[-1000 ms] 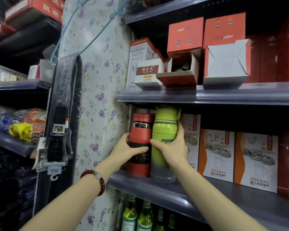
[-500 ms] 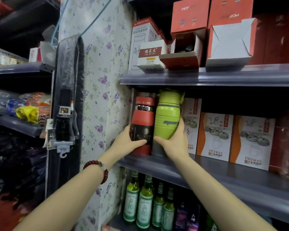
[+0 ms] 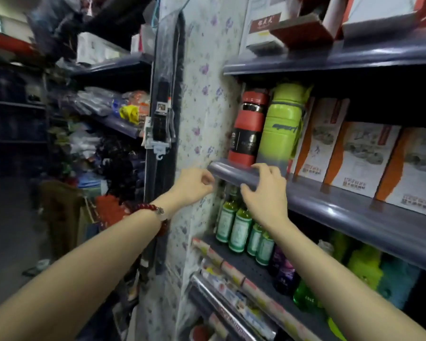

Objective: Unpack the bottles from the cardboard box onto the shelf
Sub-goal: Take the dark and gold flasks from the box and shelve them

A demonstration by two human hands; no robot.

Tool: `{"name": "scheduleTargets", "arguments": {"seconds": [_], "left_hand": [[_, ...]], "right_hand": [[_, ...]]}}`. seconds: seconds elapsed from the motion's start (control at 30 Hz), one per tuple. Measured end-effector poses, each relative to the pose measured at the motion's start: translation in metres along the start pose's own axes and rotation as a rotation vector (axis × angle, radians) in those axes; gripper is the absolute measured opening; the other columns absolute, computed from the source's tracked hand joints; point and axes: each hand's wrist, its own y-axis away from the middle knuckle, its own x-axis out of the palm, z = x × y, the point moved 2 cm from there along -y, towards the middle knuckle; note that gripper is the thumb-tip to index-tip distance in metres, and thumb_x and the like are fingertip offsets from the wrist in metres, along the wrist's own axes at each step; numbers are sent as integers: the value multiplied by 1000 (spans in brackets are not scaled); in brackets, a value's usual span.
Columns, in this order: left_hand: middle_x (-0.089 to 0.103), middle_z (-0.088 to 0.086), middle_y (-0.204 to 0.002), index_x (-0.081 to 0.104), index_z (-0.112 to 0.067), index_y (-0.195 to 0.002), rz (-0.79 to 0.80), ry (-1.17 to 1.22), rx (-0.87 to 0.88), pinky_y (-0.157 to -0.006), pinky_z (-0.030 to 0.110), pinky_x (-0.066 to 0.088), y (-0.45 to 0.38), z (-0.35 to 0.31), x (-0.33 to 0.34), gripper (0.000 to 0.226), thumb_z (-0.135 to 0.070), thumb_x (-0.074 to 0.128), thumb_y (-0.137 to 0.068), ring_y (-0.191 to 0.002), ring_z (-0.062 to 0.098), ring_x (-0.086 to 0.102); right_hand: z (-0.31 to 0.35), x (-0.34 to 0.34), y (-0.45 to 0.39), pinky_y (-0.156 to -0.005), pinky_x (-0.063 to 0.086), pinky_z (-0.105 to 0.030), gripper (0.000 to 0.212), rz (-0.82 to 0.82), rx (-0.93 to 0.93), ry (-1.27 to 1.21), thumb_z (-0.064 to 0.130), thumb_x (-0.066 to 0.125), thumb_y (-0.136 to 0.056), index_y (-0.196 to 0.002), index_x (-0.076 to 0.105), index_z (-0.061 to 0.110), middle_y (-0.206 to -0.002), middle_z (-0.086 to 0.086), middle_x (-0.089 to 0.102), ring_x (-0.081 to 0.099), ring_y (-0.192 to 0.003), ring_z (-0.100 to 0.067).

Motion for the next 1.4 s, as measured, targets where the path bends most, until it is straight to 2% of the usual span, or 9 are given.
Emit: {"name": "scheduleTargets", "arguments": {"seconds": [0.17, 0.3, 0.37, 0.63, 0.7, 0.8, 0.97, 1.23, 1.4], "left_hand": [[71, 7, -102, 65, -12, -112, 69, -160, -147, -83, 28, 50, 77, 41, -7, 26, -16, 58, -86, -97, 21, 64], [72, 4, -98, 67, -11, -105, 66, -291, -239, -80, 29, 51, 144, 88, -17, 21, -14, 60, -85, -94, 21, 66], [71, 4, -92, 69, -10, -101, 59, -306, -295, -79, 31, 53, 177, 115, -22, 20, -13, 60, -84, -91, 22, 66], [72, 13, -99, 70, -7, -102, 151, -359, -574, -83, 37, 53, 311, 244, -19, 23, -12, 60, -81, -94, 30, 66], [72, 13, -102, 70, -6, -104, 170, -344, -665, -85, 34, 49, 345, 278, -9, 24, -11, 60, -82, -98, 30, 65], [71, 12, -107, 68, -7, -108, 179, -289, -825, -87, 30, 46, 397, 329, 15, 25, -11, 60, -84, -102, 29, 64], [70, 9, -106, 66, -12, -111, 224, -204, -1017, -85, 28, 48, 487, 409, 83, 26, -14, 59, -85, -99, 24, 64], [69, 7, -107, 66, -13, -110, 262, -150, -1140, -79, 25, 44, 602, 518, 208, 29, -17, 60, -82, -99, 23, 62], [69, 11, -105, 66, -12, -106, 261, -137, -1156, -85, 35, 49, 661, 589, 279, 24, -15, 59, -83, -101, 29, 62]], "right_hand": [[16, 55, 57, -83, 47, -33, 29, 346, -49, -94, 20, 65, -79, -107, 64, 13, -112, -12, 65, 60, -105, -29], [36, 105, 109, -80, 53, -34, 25, 553, -54, -122, 20, 65, -76, -101, 67, 16, -104, -11, 70, 64, -98, -28], [47, 132, 136, -80, 53, -35, 20, 629, -73, -131, 20, 65, -76, -96, 68, 16, -100, -10, 71, 64, -98, -29], [83, 252, 263, -68, 37, -27, 3, 929, -114, -124, 10, 63, -80, -81, 62, 12, -92, -13, 67, 62, -99, -33], [81, 283, 299, -69, 39, -28, 3, 1002, -121, -106, 11, 61, -82, -84, 63, 10, -97, -15, 68, 62, -100, -34], [65, 332, 353, -78, 47, -32, 16, 1105, -126, -79, 16, 62, -79, -94, 67, 11, -103, -15, 69, 63, -100, -34], [17, 413, 445, -76, 44, -29, 26, 1287, -127, -36, 18, 63, -82, -107, 65, 12, -105, -11, 65, 62, -99, -28], [-78, 518, 583, -68, 43, -28, 21, 1401, -74, -15, 24, 57, -84, -97, 64, 8, -100, -11, 65, 62, -91, -30], [-133, 578, 668, -59, 33, -29, 15, 1453, -116, -10, 21, 62, -82, -88, 56, 8, -90, -12, 61, 56, -84, -28]]}}
